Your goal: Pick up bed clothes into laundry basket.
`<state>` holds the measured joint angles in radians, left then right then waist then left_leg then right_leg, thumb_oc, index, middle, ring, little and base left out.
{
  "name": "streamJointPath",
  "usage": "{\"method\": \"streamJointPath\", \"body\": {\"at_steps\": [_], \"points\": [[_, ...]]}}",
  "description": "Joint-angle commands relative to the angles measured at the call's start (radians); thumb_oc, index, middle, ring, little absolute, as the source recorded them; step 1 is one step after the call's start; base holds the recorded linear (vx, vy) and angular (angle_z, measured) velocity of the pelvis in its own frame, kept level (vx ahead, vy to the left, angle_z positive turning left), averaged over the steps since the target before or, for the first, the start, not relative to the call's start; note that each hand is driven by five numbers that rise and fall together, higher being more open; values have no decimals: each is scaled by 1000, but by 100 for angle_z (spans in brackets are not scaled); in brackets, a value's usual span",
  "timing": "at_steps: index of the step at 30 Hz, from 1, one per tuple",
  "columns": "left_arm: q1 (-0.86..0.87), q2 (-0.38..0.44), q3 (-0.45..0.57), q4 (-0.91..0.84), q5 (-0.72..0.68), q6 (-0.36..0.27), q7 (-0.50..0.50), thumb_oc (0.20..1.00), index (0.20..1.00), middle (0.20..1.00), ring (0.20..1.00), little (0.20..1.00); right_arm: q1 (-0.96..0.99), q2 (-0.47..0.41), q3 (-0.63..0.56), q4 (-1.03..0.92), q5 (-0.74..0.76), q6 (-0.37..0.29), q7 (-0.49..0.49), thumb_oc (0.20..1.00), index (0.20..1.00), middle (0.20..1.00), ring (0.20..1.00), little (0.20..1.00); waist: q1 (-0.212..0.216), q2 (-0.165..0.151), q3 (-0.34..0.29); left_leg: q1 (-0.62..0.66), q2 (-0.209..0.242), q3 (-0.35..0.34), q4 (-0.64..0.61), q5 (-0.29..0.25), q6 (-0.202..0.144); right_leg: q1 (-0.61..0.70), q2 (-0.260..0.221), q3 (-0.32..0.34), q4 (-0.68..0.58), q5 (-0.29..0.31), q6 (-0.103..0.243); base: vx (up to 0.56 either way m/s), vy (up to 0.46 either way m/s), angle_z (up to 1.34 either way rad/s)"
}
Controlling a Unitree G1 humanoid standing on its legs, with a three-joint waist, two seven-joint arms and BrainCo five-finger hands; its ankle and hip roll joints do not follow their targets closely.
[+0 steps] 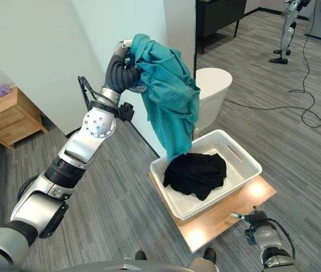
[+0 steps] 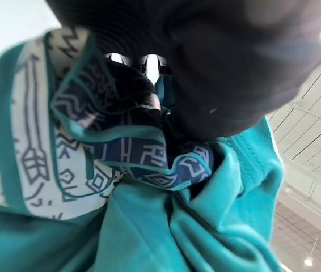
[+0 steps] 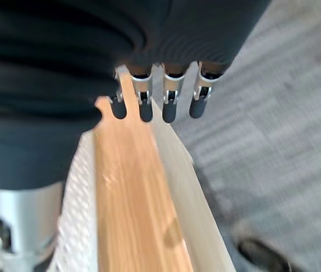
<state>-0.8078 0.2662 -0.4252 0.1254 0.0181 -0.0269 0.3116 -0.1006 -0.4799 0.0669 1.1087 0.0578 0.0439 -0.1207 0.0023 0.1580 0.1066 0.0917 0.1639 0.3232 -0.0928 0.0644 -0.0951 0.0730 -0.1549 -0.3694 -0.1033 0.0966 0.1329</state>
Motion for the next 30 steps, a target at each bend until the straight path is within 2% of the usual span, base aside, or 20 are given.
{"method": "streamJointPath", "body": {"at_steps": [1,9,10,12,13,15,17,18,22,23,30], "points": [[-141,-41,-2,114,-43,-42,21,200,200,200,200,200,-20,-4,22,5,33,-21,-4,1000,1000,1000,1000,1000,-1,-37,-14,-47,95,-9,6,67,-88,94,-44,-6,16,-135,79,0,0,0],[-75,-142,-72,167,-38,-28,-21,200,200,200,200,200,78,82,27,95,9,-7,17,1000,1000,1000,1000,1000,-43,-44,-3,-52,98,1,6,58,-86,66,-44,21,16,-129,85,-5,-8,-11],[-55,-185,-102,192,-35,-24,-32,200,200,200,200,200,87,105,38,101,8,-7,19,1000,1000,1000,1000,1000,-53,-45,2,-49,99,5,6,55,-84,61,-43,27,16,-128,85,-6,-13,-20],[-39,-212,-127,212,-29,-21,-39,200,200,200,200,200,93,118,47,102,3,-8,18,1000,1000,1000,1000,1000,-58,-47,6,-49,98,6,6,53,-83,59,-41,32,16,-128,85,-9,-19,-14],[2,-253,-175,256,-5,-13,-61,200,200,200,200,200,96,150,84,99,-26,-8,24,1000,1000,1000,1000,1000,-66,-51,13,-49,98,8,6,51,-80,53,-40,36,16,-127,84,0,0,0],[23,-284,-209,303,14,-6,-68,200,200,200,200,200,100,166,102,93,-36,-11,24,1000,1000,1000,1000,1000,-75,-57,20,-50,99,10,6,51,-79,49,-40,40,16,-125,83,0,0,0],[23,-285,-210,306,15,-8,-67,200,200,200,200,200,101,166,102,92,-36,-12,24,1000,1000,1000,1000,1000,-74,-58,19,-50,99,10,6,51,-79,49,-40,40,16,-125,83,-9,-7,-5],[40,-326,-261,398,90,19,-66,200,200,200,200,200,85,178,122,72,-51,-12,4,1000,1000,1000,1000,1000,-89,-62,32,-59,101,15,6,53,-78,32,-42,45,16,-121,85,-19,-8,-6],[53,-324,-288,457,155,10,-30,200,200,200,200,200,71,183,164,11,-85,-34,-24,1000,1000,1000,1000,1000,-96,-64,42,-82,105,19,6,57,-81,-3,-43,56,16,-114,89,-54,0,-9],[39,-312,-299,501,229,26,-23,200,200,200,200,200,71,161,180,-37,-94,-45,-12,1000,1000,1000,1000,1000,-107,-70,50,-96,111,32,6,61,-85,-26,-40,64,16,-111,93,-42,-7,-13],[-37,-284,-311,599,362,43,6,200,200,200,200,200,55,166,259,-34,-144,-61,-4,1000,1000,1000,1000,1000,-129,-89,58,-159,136,58,6,70,-95,-116,-38,85,16,-96,110,-48,-9,-15]]}}
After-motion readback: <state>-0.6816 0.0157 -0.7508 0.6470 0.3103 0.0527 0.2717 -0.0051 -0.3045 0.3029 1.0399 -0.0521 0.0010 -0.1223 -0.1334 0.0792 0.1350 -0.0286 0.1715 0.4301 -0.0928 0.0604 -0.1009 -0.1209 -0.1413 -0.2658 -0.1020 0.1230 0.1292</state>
